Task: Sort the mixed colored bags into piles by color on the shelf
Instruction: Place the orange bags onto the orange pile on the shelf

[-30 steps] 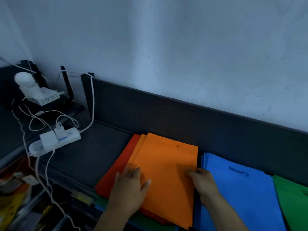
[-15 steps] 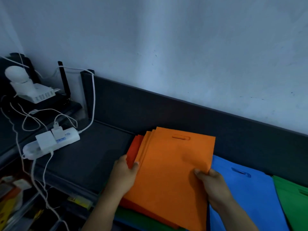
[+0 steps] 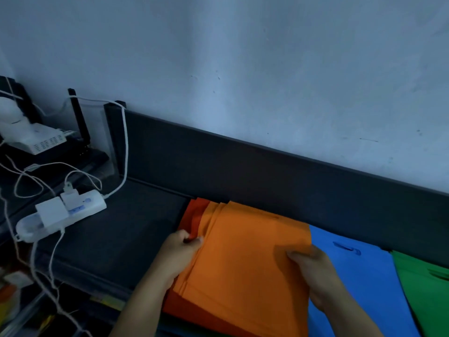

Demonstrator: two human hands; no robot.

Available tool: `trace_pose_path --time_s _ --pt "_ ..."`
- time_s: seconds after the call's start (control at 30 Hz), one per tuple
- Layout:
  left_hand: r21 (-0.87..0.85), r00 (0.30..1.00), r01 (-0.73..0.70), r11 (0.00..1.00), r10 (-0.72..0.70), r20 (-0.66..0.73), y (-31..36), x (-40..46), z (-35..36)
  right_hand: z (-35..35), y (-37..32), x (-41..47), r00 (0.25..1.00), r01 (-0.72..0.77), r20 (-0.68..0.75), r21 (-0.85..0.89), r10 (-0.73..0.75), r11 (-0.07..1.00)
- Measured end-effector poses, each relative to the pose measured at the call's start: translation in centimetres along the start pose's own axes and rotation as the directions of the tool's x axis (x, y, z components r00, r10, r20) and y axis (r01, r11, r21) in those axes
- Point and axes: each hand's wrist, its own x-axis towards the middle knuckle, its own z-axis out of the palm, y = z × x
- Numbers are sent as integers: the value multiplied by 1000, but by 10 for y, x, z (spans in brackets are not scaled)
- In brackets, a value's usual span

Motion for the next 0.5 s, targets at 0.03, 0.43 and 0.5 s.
trace_pose_path --time_s 0.03,0.43,0.5 --pt "-11 999 12 1000 -12 35 2 -1 2 -2 -3 -3 1000 15 19 19 -16 1000" --pt "-167 1000 2 986 2 19 7 -1 25 -30 4 -9 995 15 95 86 -23 996" --pt "-129 999 16 992 -20 -33 7 -1 30 -32 8 -7 995 -22 99 54 17 998"
